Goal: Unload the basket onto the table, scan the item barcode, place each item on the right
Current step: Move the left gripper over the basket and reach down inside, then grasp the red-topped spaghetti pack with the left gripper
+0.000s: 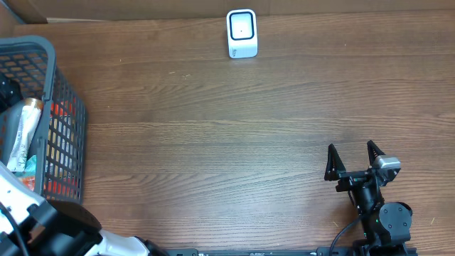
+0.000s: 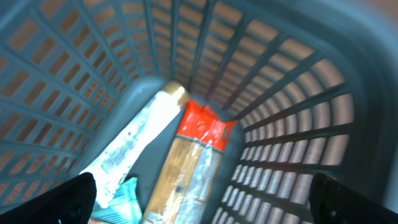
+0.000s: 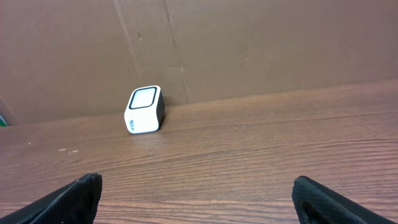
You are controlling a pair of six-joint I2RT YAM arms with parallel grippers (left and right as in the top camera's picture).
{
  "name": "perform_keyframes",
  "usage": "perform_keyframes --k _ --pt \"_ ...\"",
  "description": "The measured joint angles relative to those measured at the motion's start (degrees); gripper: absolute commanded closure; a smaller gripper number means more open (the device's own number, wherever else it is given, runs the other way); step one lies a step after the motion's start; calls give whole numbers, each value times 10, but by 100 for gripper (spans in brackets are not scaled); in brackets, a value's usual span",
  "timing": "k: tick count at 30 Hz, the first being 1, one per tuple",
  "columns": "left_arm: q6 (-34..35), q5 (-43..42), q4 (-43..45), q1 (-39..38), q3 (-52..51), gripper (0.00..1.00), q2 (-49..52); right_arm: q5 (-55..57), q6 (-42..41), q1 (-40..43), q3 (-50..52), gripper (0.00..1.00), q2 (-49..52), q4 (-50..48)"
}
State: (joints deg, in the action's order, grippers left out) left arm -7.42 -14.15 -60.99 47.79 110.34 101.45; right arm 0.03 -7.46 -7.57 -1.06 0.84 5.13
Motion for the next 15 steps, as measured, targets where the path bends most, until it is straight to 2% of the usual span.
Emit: perform_keyframes --k 7,11,15 --pt "-39 -2 -36 5 0 0 45 0 0 0 0 0 0 0" --pt "-67 -2 -61 7 0 4 79 0 0 0 0 0 0 0" --pt "-89 -2 -74 9 0 2 106 0 0 0 0 0 0 0"
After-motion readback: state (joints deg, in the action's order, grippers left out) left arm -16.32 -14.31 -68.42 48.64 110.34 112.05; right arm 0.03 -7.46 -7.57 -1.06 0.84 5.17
